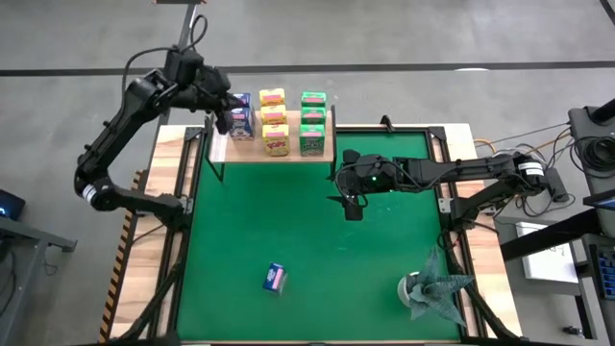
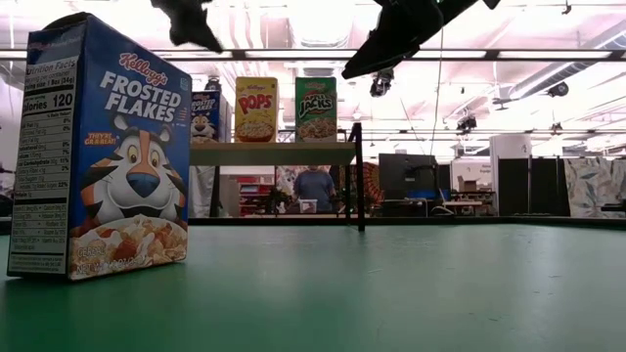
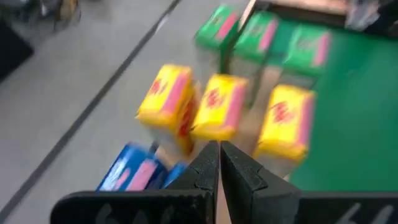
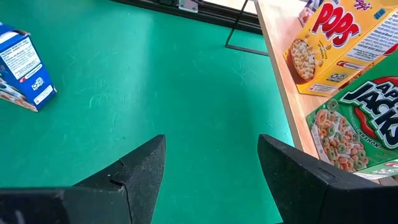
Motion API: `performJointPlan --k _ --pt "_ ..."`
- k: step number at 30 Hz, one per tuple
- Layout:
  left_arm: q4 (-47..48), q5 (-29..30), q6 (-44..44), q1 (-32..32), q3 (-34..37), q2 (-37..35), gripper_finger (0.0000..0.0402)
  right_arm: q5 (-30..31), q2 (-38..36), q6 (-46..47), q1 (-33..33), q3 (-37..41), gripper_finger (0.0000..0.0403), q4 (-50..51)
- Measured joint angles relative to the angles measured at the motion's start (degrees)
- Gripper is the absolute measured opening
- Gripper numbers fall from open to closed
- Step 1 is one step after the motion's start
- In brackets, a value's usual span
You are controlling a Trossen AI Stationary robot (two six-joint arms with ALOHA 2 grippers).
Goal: Stack cereal on shelf
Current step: Adjust the blue cereal box on the shelf
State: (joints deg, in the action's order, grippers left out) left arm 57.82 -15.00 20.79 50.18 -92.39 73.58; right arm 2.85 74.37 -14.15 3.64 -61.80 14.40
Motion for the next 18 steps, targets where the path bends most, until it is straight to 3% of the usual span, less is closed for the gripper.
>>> performJointPlan --k 11,18 --pt "-13.27 2.26 -5.94 -15.82 17.37 -12.41 0.0 0.0 -0.01 0.0 0.0 0.0 0.0244 -0.16" --pt "-17.38 3.08 -7.81 -22.4 29.35 -18.55 0.0 0.0 -0.01 0.07 0.0 0.0 0.0244 -0.16"
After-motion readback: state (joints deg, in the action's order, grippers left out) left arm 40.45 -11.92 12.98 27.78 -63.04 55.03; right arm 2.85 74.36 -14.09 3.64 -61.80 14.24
